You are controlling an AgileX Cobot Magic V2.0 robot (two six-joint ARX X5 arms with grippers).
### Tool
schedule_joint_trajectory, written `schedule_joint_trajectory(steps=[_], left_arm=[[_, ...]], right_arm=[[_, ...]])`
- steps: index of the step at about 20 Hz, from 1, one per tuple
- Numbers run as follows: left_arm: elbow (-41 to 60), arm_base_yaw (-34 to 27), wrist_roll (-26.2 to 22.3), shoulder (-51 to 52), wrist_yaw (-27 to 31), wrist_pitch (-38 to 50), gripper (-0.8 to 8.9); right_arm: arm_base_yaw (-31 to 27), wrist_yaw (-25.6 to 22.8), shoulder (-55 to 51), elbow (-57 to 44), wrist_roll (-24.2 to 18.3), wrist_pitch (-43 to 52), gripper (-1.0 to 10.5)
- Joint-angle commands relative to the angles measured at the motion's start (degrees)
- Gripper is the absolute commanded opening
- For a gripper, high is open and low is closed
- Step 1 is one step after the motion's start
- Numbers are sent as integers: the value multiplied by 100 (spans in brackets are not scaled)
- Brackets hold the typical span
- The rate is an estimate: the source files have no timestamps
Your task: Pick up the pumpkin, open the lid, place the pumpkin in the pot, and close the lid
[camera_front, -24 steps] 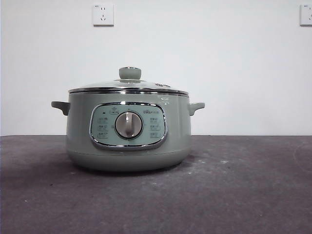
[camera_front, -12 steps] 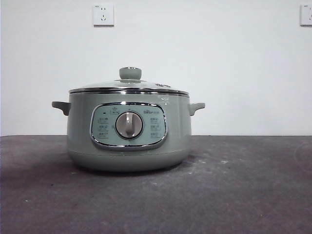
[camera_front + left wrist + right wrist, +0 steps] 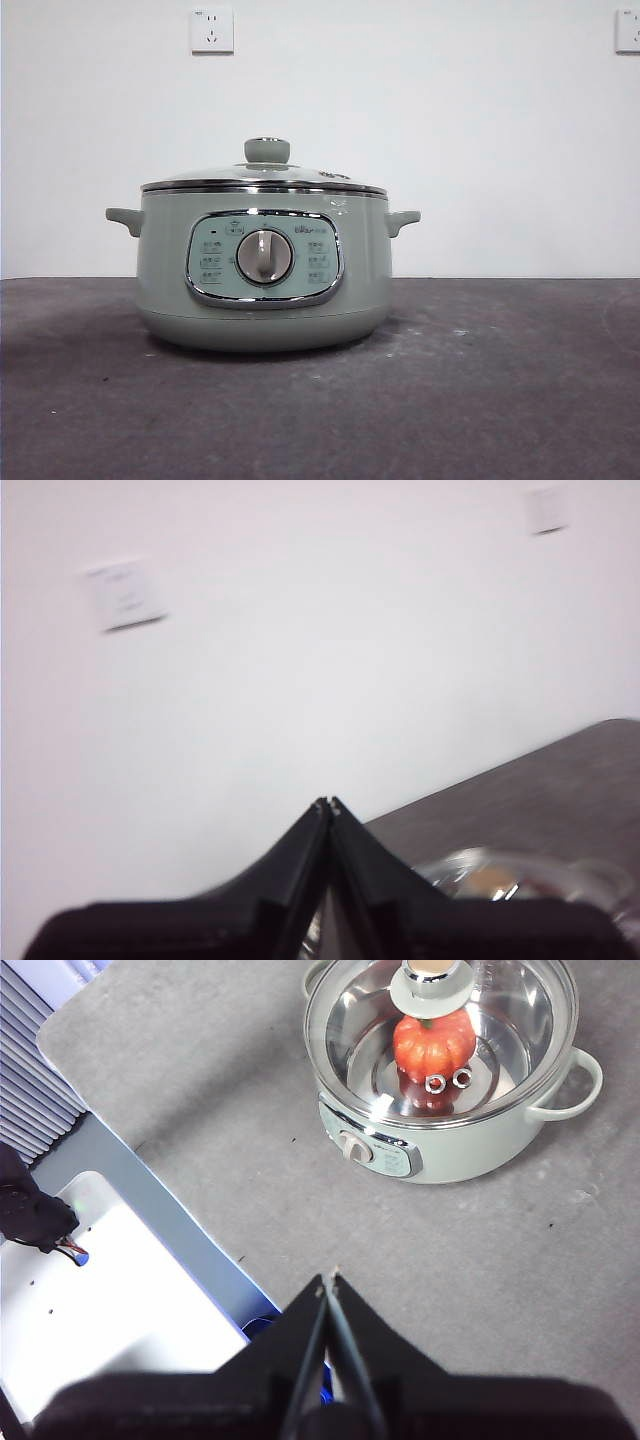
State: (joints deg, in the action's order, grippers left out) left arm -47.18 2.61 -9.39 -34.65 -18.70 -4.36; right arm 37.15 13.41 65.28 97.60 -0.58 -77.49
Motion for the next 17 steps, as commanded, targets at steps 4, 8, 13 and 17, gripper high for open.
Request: schedule_joint_trajectory(steps=[4, 8, 13, 17], left_arm=[[2260, -85, 35, 1532, 874, 345, -4], [3342, -87, 37, 2363, 970, 345, -4], [4197, -85, 83, 2922, 970, 341, -4], [4623, -85, 195, 3165, 973, 293, -4]], right_arm=[[4, -2, -15, 9, 52, -63, 1], [4, -4, -15, 9, 52, -63, 1], [4, -2, -15, 9, 52, -63, 1], [4, -2, -15, 9, 55, -63, 1]])
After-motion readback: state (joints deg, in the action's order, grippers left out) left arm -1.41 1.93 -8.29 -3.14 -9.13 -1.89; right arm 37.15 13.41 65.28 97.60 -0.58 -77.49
